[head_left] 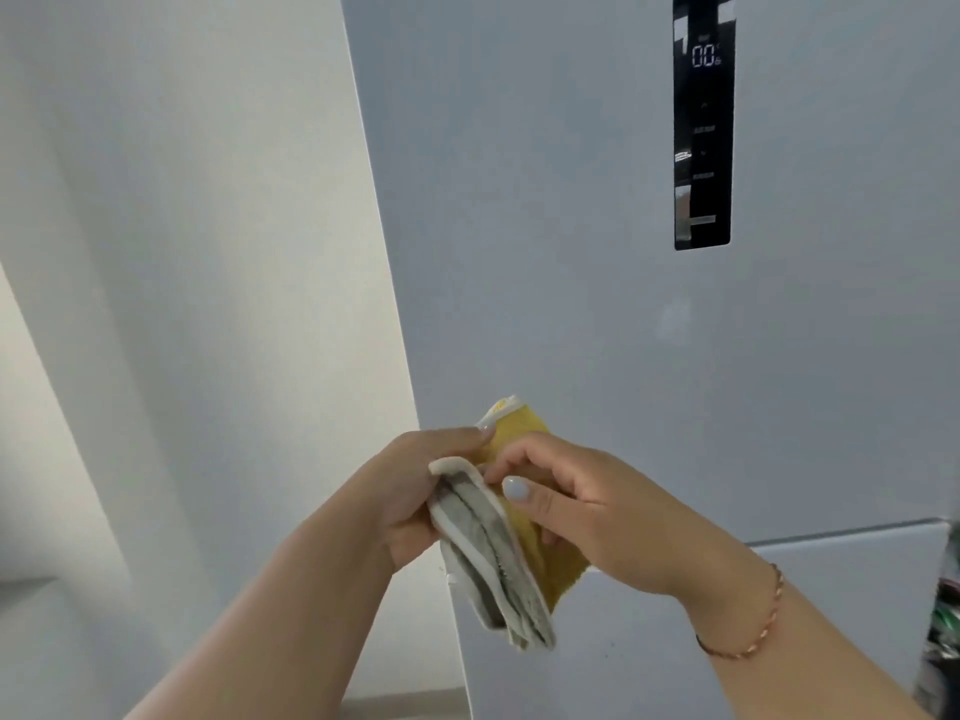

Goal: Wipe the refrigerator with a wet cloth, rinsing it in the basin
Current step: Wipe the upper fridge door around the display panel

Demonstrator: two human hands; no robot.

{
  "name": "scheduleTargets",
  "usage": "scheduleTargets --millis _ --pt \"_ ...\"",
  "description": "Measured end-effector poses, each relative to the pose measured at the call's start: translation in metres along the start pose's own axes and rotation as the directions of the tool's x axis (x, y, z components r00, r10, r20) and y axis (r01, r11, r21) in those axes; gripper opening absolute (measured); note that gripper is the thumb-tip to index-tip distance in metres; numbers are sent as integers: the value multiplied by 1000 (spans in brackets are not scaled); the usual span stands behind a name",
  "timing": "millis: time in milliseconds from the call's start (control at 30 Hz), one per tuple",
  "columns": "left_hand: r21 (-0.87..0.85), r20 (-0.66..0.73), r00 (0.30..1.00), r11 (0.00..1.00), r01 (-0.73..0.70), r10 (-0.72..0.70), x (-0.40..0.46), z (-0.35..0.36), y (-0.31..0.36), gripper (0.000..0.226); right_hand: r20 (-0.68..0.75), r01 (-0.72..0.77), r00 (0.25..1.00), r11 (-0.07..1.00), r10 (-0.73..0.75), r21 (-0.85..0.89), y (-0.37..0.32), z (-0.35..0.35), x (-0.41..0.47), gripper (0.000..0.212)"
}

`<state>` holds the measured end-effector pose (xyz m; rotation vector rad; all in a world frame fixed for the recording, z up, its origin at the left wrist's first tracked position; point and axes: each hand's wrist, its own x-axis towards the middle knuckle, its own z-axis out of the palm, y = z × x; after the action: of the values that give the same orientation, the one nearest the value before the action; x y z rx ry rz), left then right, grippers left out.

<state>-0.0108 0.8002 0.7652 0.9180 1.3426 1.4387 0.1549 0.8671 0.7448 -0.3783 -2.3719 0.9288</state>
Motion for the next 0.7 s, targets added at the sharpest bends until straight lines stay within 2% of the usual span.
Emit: scheduleTargets --millis 167,233,367,567,633,700 --pt "60 -160 987 998 -2 12 -13 -26 -19 28 -196 15 980 967 36 253 5 14 7 24" --pt "65 -198 980 998 4 9 -18 -34 -26 27 -205 -4 977 960 64 281 8 26 12 22" --pt "18 -282 959 1000 -15 20 -31 -52 -39 8 -13 -20 1000 973 24 231 8 62 23 23" --pt "-166 -484 870 986 11 -92 -66 -78 -57 24 203 74 975 995 -87 73 -1 114 39 37" --pt "-228 -539 832 974 3 -129 -86 -82 -62 26 279 125 949 988 -144 87 -3 135 43 38" --pt "-305 -586 796 951 -41 -154 -107 -86 -68 31 368 131 908 970 -200 204 -6 154 46 34"
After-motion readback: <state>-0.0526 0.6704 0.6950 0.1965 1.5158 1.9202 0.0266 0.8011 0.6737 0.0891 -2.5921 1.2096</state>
